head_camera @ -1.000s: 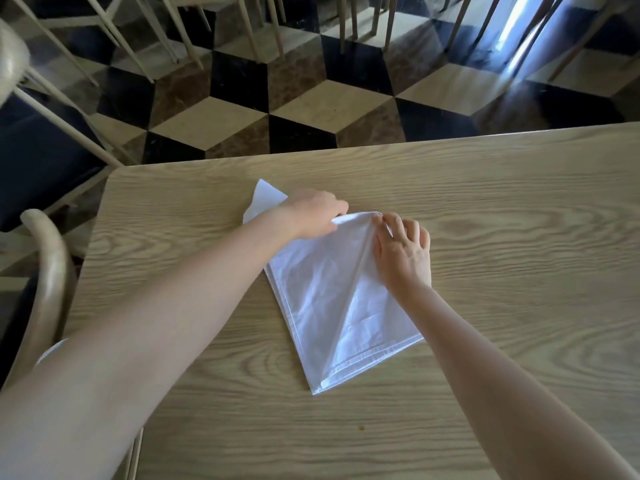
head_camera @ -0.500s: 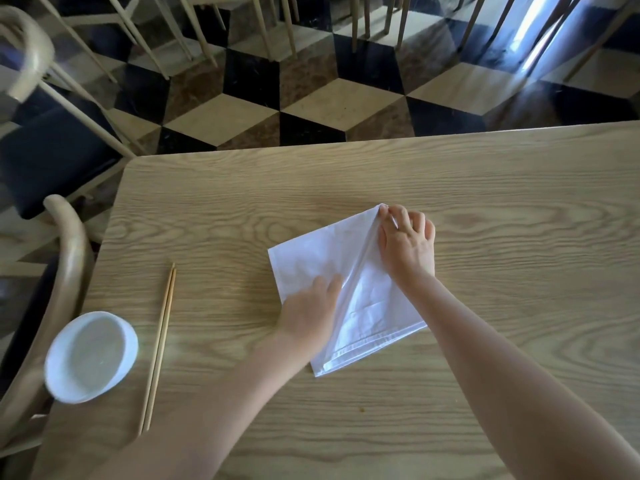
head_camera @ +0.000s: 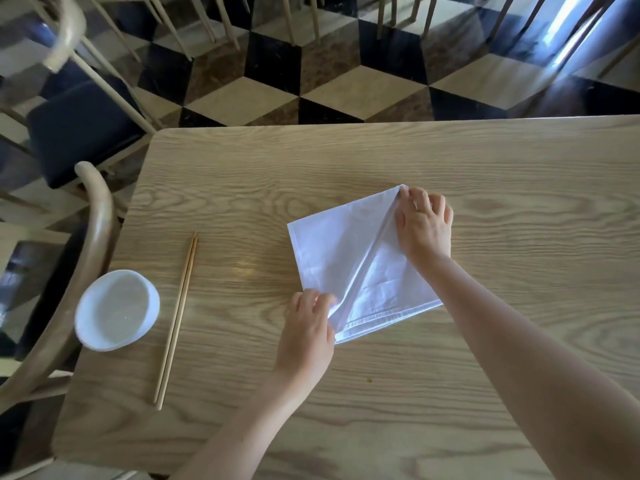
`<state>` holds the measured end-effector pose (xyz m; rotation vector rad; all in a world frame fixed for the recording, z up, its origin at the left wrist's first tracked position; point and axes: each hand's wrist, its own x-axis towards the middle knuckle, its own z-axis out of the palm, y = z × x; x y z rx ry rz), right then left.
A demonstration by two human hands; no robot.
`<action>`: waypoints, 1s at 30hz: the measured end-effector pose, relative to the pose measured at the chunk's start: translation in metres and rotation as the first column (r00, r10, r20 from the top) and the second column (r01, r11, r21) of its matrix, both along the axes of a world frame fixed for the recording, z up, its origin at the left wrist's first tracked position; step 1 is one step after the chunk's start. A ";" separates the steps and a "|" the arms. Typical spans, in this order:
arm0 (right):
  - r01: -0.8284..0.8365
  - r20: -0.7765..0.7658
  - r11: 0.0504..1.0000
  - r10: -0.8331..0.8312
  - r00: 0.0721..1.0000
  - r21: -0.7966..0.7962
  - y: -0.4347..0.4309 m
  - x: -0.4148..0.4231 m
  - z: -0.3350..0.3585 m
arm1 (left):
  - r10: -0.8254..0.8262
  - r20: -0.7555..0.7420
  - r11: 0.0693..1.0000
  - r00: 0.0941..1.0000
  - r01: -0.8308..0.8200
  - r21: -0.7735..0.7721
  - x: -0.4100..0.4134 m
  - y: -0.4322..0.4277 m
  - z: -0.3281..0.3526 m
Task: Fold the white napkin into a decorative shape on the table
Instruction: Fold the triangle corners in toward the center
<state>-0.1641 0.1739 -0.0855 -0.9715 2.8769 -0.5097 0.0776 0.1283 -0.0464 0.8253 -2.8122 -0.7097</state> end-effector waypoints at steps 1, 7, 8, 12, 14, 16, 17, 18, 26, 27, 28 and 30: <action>-0.022 0.011 1.000 0.022 1.000 0.003 0.003 0.003 0.002 | 0.005 -0.024 1.000 1.000 -0.005 0.003 0.001 0.001 0.000; -0.265 -0.113 0.955 0.251 0.961 -0.131 0.046 0.081 0.018 | 0.040 -0.113 0.997 0.993 -0.032 0.074 0.013 0.006 -0.005; -0.325 -0.124 0.933 0.308 0.943 -0.155 0.055 0.099 0.018 | 0.050 -0.124 0.995 0.991 -0.039 0.095 0.015 0.006 -0.005; -0.425 -0.091 0.895 0.416 0.905 -0.134 0.072 0.152 0.012 | 0.057 -0.127 0.991 0.990 -0.041 0.124 0.020 0.005 -0.007; -0.396 -0.078 0.910 0.389 0.918 -0.122 0.070 0.160 0.012 | 0.048 -0.109 0.993 0.993 -0.036 0.112 0.021 0.004 -0.008; -0.372 -0.078 0.920 0.365 0.928 -0.123 0.066 0.162 0.014 | 0.039 -0.098 0.993 0.994 -0.028 0.114 0.022 0.006 -0.008; -0.372 -0.085 0.919 0.364 0.928 -0.129 0.064 0.163 0.015 | 0.034 -0.098 0.993 0.995 -0.023 0.114 0.022 0.006 -0.007; -0.376 -0.100 0.918 0.365 0.925 -0.129 0.063 0.165 0.015 | 0.026 -0.102 0.994 0.994 -0.015 0.108 0.021 0.006 -0.007; -0.392 -0.158 0.912 0.372 0.914 -0.120 0.071 0.169 0.011 | -0.041 -0.072 0.999 0.997 0.039 -0.031 0.023 0.006 -0.005; -0.397 -0.160 0.909 0.376 0.913 -0.129 0.071 0.169 0.011 | -0.039 -0.083 0.999 0.996 0.036 -0.033 0.023 0.005 -0.004; -0.400 -0.154 0.905 0.378 0.913 -0.149 0.071 0.168 0.011 | -0.031 -0.091 0.999 0.995 0.028 -0.032 0.023 0.004 -0.004; -0.390 -0.134 0.901 0.370 0.919 -0.187 0.070 0.167 0.012 | 0.018 -0.106 1.000 0.994 -0.019 -0.007 0.022 0.000 -0.004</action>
